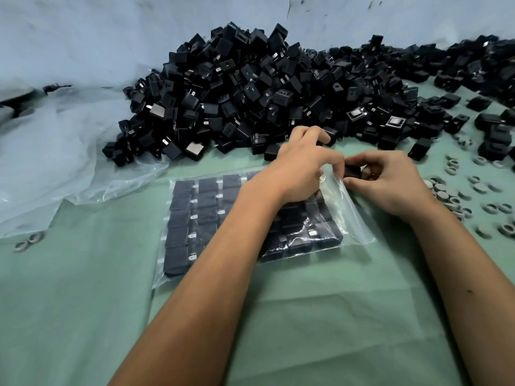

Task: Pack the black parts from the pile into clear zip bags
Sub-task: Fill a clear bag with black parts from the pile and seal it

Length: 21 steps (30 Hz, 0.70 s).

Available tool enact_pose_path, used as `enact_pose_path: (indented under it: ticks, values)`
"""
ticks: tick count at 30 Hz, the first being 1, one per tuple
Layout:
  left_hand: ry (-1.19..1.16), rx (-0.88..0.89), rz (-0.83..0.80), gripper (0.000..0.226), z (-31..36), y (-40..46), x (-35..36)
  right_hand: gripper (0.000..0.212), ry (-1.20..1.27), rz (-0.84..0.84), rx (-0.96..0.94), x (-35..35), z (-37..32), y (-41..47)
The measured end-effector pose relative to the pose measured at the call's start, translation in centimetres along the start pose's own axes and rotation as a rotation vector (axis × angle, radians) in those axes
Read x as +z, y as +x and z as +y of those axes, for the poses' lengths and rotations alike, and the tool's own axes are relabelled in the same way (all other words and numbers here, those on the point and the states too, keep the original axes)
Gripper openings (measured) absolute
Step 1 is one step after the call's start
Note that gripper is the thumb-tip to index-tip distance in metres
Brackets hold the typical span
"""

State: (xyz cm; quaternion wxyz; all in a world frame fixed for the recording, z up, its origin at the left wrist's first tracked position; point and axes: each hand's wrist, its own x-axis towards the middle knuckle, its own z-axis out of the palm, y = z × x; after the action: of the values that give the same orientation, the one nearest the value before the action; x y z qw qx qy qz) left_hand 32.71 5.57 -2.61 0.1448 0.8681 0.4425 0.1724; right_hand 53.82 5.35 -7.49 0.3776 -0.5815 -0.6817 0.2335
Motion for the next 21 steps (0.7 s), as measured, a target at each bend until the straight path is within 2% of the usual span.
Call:
enact_pose_path:
  ticks: [5, 8, 16, 19, 21]
  values:
    - [-0.043, 0.032, 0.081, 0.023, -0.3, -0.2, -0.8, 0.03, 0.157, -0.109, -0.148, 0.6, -1.0, -0.3]
    - [-0.074, 0.062, 0.139, 0.021, -0.2, 0.0, -1.1, 0.025, 0.236, -0.075, -0.195, 1.4, -1.6, -0.5]
    - [-0.115, 0.044, 0.154, 0.018, -0.7, -0.2, -1.2, 0.027, 0.048, 0.1, -0.209, 3.3, -2.4, -0.4]
    - [-0.15, -0.049, 0.186, 0.014, -1.7, -0.3, -2.0, 0.029, 0.024, 0.121, -0.153, 3.6, -2.5, -0.3]
    - [-0.073, -0.135, 0.154, 0.007, -2.7, -0.5, -2.4, 0.032, 0.009, 0.138, -0.137, 3.6, -2.7, -0.3]
